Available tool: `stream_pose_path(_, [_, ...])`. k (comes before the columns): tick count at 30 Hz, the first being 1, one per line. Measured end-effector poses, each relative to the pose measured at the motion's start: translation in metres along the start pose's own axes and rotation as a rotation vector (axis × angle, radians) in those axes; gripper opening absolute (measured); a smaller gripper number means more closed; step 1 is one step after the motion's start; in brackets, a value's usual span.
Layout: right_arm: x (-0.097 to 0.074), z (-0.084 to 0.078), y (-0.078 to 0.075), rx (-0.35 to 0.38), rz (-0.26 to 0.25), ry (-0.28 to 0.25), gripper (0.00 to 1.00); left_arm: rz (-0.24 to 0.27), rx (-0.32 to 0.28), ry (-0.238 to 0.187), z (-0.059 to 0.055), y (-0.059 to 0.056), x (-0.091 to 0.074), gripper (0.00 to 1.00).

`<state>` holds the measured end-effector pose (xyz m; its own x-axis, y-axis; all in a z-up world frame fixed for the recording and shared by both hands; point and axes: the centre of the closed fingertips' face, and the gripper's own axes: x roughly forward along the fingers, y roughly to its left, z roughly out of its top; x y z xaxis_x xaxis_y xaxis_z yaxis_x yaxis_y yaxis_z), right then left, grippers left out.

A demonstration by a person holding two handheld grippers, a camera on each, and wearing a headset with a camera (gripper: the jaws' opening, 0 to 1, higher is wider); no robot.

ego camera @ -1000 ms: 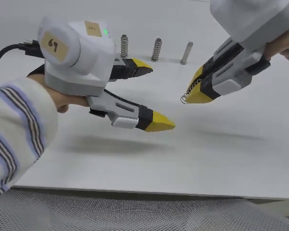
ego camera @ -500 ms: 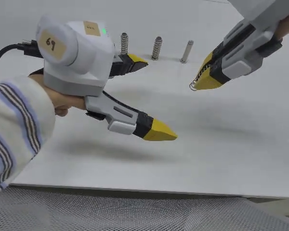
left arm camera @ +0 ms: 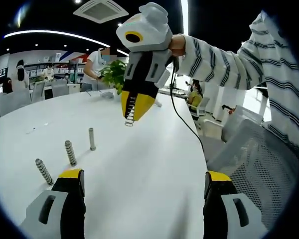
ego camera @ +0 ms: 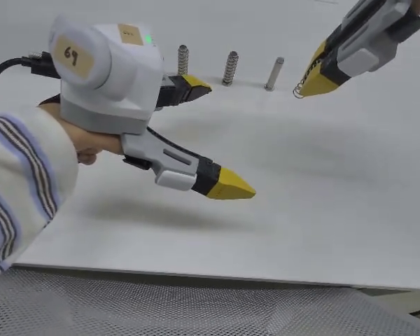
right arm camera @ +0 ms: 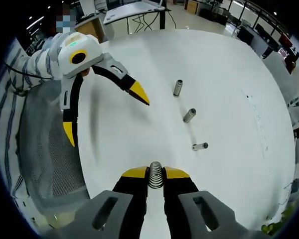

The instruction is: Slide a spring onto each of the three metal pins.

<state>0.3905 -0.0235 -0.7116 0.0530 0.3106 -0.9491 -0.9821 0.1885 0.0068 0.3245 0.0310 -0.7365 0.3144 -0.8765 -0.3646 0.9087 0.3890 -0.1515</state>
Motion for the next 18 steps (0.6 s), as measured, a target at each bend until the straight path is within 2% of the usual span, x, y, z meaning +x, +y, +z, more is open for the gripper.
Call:
stream_pose_path(7, [0.004,0.003,-0.027,-0.042,-0.048,0.033,0.08,-0.006,-0.022,0.009,-0.001,-0.003,-0.001,0.98])
stream_pose_path(18, [0.016,0.012,-0.059,-0.062,-0.080,0.053,0.08,0.007,-0.035,0.029,-0.007,-0.002,-0.005,0.95])
